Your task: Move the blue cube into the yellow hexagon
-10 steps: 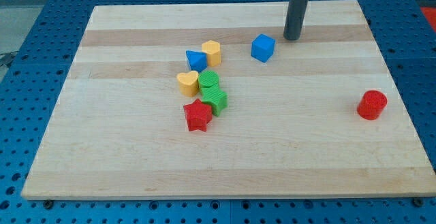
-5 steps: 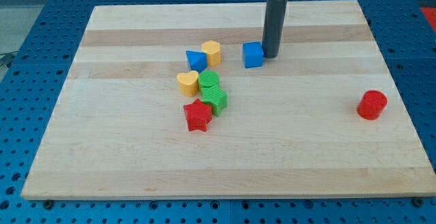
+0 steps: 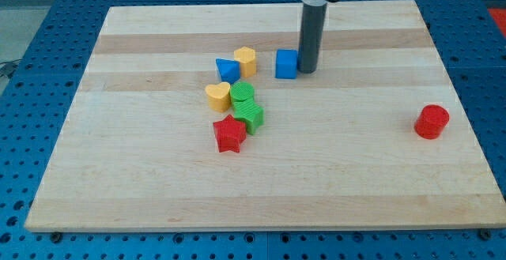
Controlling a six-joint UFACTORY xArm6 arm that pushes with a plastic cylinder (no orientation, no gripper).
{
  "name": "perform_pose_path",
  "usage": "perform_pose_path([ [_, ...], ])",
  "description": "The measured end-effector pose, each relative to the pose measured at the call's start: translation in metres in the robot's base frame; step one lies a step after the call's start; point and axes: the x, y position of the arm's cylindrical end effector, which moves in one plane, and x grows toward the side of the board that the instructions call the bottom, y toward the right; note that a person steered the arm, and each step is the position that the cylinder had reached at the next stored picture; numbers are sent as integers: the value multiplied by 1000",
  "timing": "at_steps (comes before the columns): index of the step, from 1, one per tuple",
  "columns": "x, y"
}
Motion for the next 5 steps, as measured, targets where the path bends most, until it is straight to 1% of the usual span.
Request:
perform_pose_path([
  [1,0,-21],
  [2,0,-29],
  [3,9,36],
  [4,10,152],
  [5,15,255],
])
